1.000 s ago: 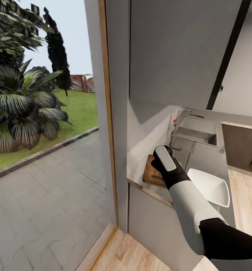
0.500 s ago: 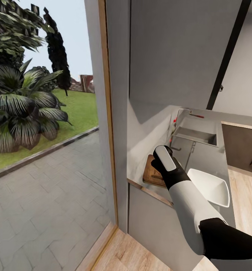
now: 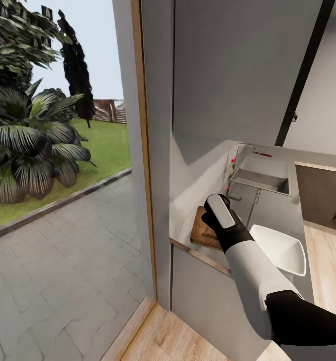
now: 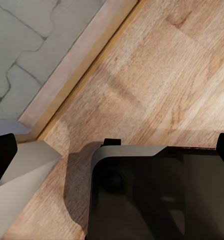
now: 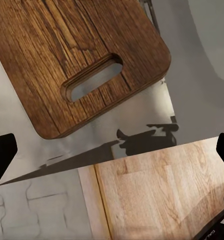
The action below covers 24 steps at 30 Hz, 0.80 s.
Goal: In the kitchen, take the Vidalia onion out of the sink, dice it on the chopping board with the paring knife, put the diced onion into the bowl on the countertop, then place both the paring knife and the chopping board into the sink.
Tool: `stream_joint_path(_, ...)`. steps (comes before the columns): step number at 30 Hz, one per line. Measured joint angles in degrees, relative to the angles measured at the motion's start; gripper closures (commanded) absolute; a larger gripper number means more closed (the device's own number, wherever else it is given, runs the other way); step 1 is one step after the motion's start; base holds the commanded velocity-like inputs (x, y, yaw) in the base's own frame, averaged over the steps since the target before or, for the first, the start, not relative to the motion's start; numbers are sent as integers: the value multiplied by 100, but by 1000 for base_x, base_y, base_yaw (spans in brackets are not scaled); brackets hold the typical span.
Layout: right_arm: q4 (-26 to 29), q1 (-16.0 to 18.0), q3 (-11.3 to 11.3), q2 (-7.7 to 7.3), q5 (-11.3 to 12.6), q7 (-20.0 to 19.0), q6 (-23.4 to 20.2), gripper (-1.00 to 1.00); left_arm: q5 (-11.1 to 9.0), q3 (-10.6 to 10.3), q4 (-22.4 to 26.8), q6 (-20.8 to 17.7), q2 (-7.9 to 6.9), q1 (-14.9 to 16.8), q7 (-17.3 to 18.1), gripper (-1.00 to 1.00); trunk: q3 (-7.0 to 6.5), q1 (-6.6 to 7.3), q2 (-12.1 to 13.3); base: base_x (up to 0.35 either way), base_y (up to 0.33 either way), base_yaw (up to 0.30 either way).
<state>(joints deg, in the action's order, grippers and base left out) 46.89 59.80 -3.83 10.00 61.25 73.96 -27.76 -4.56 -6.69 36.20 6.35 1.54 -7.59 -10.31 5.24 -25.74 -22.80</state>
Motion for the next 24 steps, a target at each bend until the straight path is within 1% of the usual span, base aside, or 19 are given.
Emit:
stream_joint_path(4, -5, 0, 1, 0, -5, 3, 0, -100, 1, 1, 3, 2, 0, 0, 0, -100, 0, 1, -1, 83, 98, 0)
stream_joint_path(12, -8, -3, 1, 0, -9, 4, 4, -100, 2, 1, 3, 2, 0, 1, 0, -100, 0, 1, 0, 155, 153, 0)
stream_joint_path(24, -9, -5, 9, 0, -5, 32, 10, -100, 2, -1, -1, 3, 0, 0, 0, -100, 0, 0, 0, 19, 17, 0)
